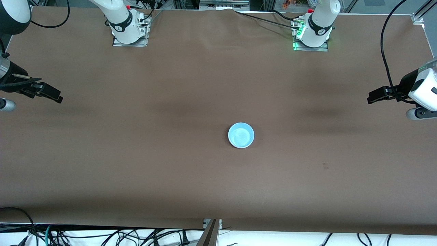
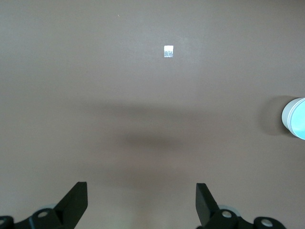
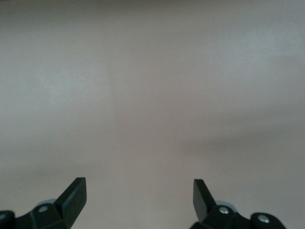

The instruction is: Stack pink and blue bowls on white bowl

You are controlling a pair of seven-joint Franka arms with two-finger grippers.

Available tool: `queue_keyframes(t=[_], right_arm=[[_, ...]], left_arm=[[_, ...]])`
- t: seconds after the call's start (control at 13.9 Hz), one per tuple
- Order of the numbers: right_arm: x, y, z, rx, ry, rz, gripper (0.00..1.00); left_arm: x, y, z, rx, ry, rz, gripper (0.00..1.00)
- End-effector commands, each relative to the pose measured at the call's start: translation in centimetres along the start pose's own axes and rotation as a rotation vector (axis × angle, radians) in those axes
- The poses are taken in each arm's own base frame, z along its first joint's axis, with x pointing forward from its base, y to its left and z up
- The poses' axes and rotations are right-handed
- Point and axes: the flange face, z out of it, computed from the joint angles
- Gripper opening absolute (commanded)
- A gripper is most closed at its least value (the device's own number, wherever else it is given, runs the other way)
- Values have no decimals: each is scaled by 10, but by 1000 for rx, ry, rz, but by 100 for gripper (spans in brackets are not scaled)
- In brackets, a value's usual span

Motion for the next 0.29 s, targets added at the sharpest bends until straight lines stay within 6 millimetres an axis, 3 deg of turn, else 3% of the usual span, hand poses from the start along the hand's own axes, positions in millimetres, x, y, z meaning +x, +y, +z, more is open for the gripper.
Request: queue_keyframes(t=[0.0, 0.22], right_arm=[[6, -6, -2, -8, 3, -17, 99], [7, -5, 0, -9, 0, -15, 99]], left_arm=[[3, -1, -7, -23, -2, 2, 100], [3, -1, -7, -23, -2, 2, 100]])
